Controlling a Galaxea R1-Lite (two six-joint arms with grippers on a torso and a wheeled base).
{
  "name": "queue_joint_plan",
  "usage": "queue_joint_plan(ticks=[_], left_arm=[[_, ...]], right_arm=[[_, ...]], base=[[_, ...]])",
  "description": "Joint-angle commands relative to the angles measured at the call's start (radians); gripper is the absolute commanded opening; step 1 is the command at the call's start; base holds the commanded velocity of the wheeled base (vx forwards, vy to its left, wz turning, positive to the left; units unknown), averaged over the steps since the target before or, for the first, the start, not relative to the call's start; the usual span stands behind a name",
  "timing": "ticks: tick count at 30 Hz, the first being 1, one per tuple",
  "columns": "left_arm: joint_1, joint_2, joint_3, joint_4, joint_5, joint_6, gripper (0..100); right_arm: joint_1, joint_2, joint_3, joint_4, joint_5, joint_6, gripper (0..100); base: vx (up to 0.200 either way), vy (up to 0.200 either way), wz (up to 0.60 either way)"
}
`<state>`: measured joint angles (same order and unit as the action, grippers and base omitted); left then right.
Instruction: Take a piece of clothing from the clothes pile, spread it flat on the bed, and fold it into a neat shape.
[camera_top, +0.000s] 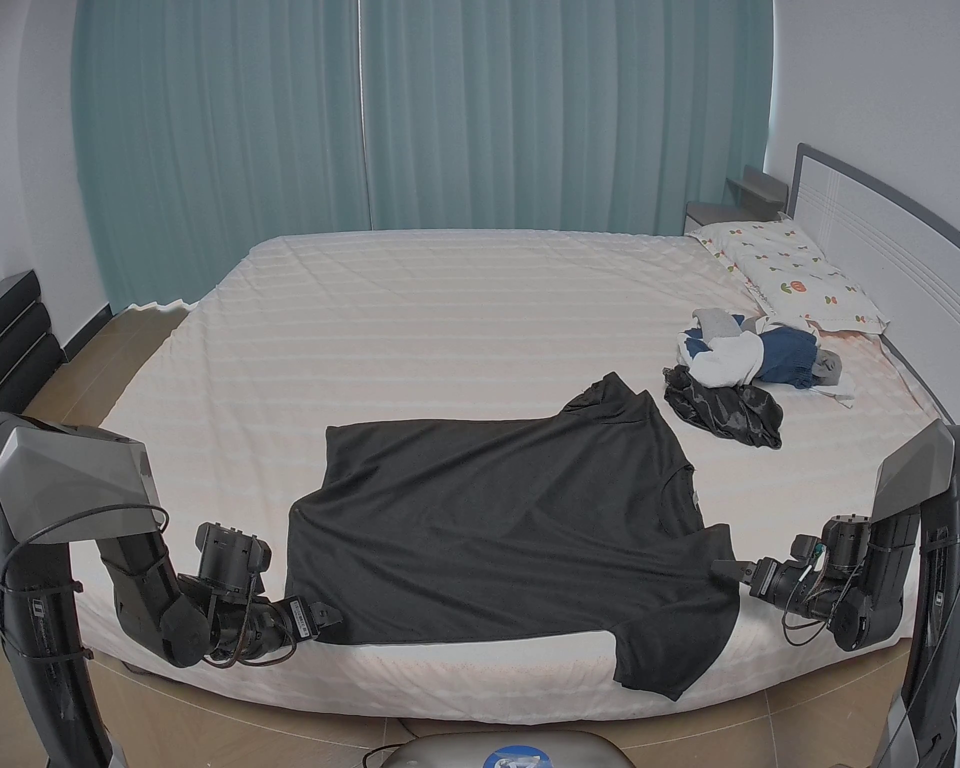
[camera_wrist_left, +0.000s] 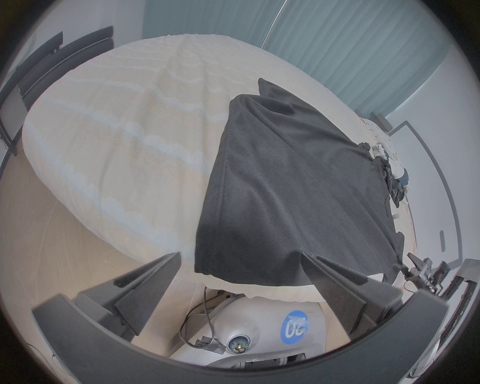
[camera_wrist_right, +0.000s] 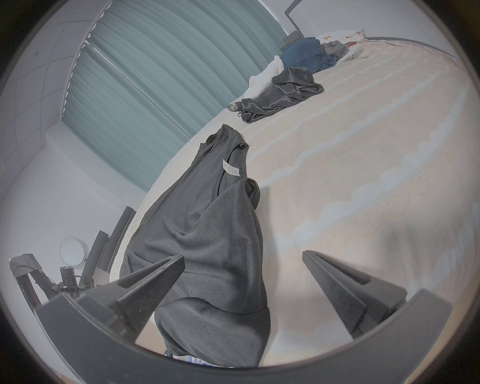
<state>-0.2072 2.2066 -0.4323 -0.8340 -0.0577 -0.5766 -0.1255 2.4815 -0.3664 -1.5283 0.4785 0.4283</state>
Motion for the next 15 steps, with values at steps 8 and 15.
queue_joint_plan(ticks=[8,15], left_arm=[[-0.011,0.045,-0.037,-0.004,0.055,-0.002,0],[-0.017,0.044,-0.037,0.001,0.124,-0.020,0]], right_arm=[[0.006,-0.004,0.015,-0.004,0.000,-0.002,100],[0.006,-0.041,0.069,-0.001,0.042,-0.013,100]], base=[[0.000,0.000,0.00],[0.000,0.000,0.00]])
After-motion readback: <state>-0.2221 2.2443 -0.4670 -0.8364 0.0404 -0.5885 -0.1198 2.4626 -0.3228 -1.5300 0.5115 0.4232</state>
